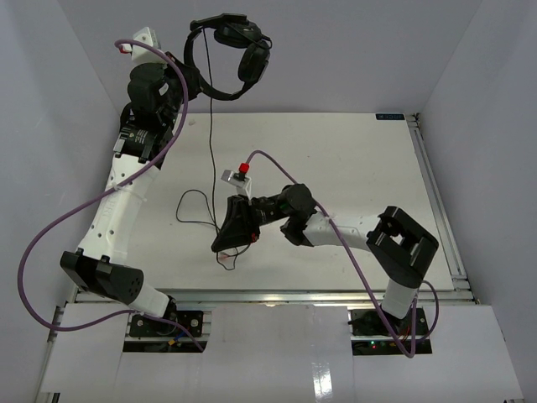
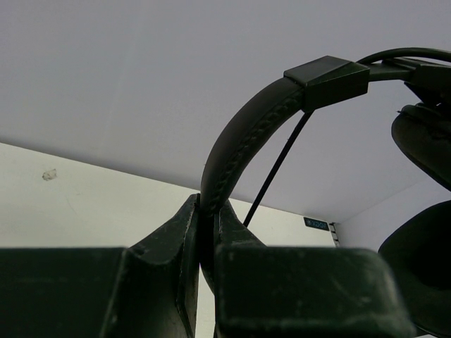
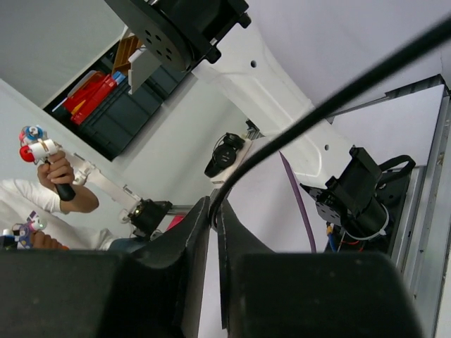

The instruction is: Wrap the headphones

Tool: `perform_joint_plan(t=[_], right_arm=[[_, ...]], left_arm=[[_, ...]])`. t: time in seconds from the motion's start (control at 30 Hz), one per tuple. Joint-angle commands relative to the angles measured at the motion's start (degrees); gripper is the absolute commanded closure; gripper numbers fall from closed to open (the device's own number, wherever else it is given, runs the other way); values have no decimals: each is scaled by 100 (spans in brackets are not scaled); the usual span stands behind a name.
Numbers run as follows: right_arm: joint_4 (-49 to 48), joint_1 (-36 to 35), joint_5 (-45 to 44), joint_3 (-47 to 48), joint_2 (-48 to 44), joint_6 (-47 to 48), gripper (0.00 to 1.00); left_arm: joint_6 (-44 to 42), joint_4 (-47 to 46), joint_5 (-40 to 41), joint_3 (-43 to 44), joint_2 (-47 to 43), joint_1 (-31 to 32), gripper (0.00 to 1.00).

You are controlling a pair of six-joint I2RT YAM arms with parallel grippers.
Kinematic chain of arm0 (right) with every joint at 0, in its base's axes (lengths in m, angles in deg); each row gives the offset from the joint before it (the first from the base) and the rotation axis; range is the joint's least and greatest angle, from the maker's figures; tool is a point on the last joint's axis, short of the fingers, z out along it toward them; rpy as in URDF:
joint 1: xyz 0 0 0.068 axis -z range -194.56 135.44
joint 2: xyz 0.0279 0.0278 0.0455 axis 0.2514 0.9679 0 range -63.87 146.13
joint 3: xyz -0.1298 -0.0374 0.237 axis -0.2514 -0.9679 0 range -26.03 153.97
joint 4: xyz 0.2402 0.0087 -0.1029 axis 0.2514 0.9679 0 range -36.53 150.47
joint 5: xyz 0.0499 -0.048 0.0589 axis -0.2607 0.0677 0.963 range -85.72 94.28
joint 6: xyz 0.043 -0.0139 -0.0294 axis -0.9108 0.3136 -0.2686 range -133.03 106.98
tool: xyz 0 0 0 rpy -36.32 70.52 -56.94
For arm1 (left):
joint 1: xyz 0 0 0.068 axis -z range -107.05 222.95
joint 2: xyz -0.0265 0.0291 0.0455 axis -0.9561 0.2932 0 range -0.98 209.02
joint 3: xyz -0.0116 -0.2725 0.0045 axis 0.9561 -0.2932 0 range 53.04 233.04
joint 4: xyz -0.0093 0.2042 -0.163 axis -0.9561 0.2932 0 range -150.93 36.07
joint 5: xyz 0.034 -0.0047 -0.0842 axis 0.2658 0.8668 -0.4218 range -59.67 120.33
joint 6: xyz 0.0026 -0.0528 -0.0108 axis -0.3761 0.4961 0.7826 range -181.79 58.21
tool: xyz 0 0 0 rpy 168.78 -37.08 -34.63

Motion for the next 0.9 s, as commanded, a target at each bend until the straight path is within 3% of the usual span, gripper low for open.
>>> perform_joint_plan(t=[0.0,0.1,0.17,0.27,0.37,0.4,0.47,0.63,0.87], right_arm=[[-2669,65,-29,-182,-459,92,92],[-2317,223,301,-301,-722,575,92],[-788,458,807,-250,-1125,1614,92],[3267,1023,1011,-11,-1604,3605,92],[7753,1330,-276,945,-2045,7399,92],[8236,1338,-1002,1161,-2238,8354,92],[9309,1339,-1867,1366,-2458,9062,92],[9902,1426,-3322,1518,-2851,9921,92],[10521,1374,-3288,2028,-2673,10338,92]], left_arm=[[-107,-258,228,41,-259,-34,100],[-236,-266,350,-11,-268,-34,100],[-444,-270,508,-62,-243,-34,100],[-887,-345,786,-213,-181,-37,100],[-1300,-487,1050,-497,-78,-64,100],[-1370,-550,1132,-621,-43,-85,100],[-1568,-660,1228,-808,-39,-121,100],[-1519,-678,983,-958,-39,-227,100],[-1522,-598,1016,-1079,68,-236,100]])
